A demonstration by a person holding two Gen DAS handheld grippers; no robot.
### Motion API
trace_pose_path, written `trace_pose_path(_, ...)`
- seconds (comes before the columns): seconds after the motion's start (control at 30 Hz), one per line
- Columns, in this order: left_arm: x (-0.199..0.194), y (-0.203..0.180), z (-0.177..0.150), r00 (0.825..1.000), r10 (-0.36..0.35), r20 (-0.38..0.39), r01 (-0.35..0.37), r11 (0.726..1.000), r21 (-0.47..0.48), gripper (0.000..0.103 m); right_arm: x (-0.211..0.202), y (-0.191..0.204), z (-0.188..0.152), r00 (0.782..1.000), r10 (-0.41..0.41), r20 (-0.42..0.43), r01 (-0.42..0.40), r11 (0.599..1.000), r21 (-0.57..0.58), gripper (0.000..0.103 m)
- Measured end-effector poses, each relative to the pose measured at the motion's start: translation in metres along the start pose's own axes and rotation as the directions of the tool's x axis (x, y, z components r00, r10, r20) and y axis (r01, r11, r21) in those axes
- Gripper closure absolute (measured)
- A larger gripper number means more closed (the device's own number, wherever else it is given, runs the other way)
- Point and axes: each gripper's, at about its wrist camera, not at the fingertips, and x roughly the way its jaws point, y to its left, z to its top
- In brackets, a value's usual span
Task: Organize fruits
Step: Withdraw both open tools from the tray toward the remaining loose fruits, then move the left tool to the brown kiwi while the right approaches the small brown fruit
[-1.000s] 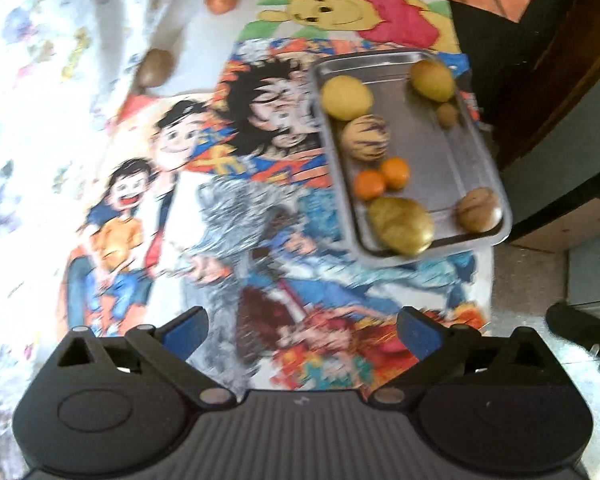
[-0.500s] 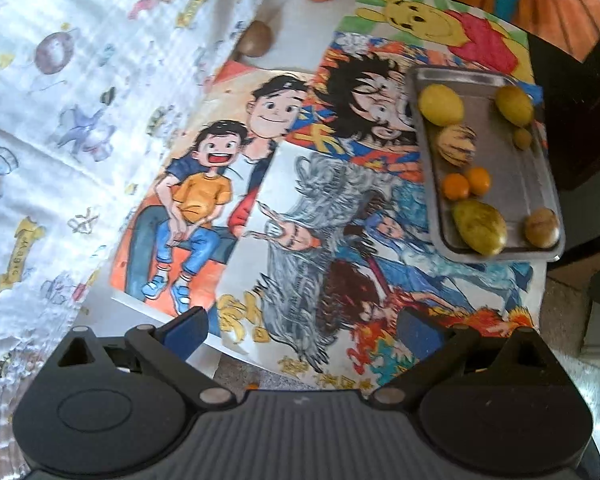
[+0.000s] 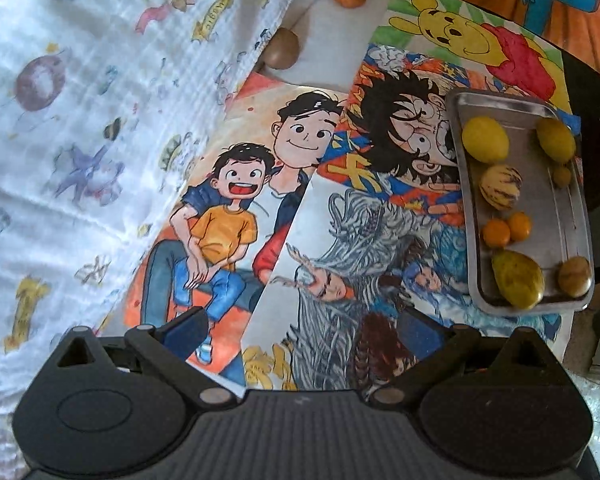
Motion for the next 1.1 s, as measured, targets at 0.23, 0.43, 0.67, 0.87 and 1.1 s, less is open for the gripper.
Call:
trace_pose_path(0.23, 0.029, 0.004, 0.025, 0.994, -0.03, 0.106, 0.032, 0.999, -0.02, 0.001, 0.049, -0.019, 0.025, 0.997, 0.081, 0.02, -0.071, 0.952, -0.299, 0.001)
trace_pose_path(0.43, 0.074, -0.003, 0.047, 0.932, 0.0, 0.363, -0.006, 1.0, 0.016, 0.001, 0.091, -0.036, 0.069, 0.983, 0.175, 0.062, -0.117, 0.843, -0.524, 0.001)
trace_pose_path(0.67, 0.117, -0.002, 0.104, 0.858, -0.011, 0.513, -0.059, 0.991, 0.121, 0.001, 0.159, -0.043, 0.12, 0.96, 0.208, 0.187, 0.017, 0.621, -0.783, 0.001)
trace_pose_path(0.87, 0.146, 0.001, 0.136, 0.83, -0.017, 0.557, -0.137, 0.963, 0.234, 0.003, 0.217, -0.059, 0.157, 0.966, 0.182, 0.181, 0.056, 0.537, -0.842, 0.002)
trace_pose_path(1.1, 0.168, 0.003, 0.156, 0.821, -0.032, 0.571, -0.16, 0.946, 0.283, 0.007, 0.257, -0.077, 0.208, 0.957, 0.218, 0.193, 0.049, 0.531, -0.846, 0.007)
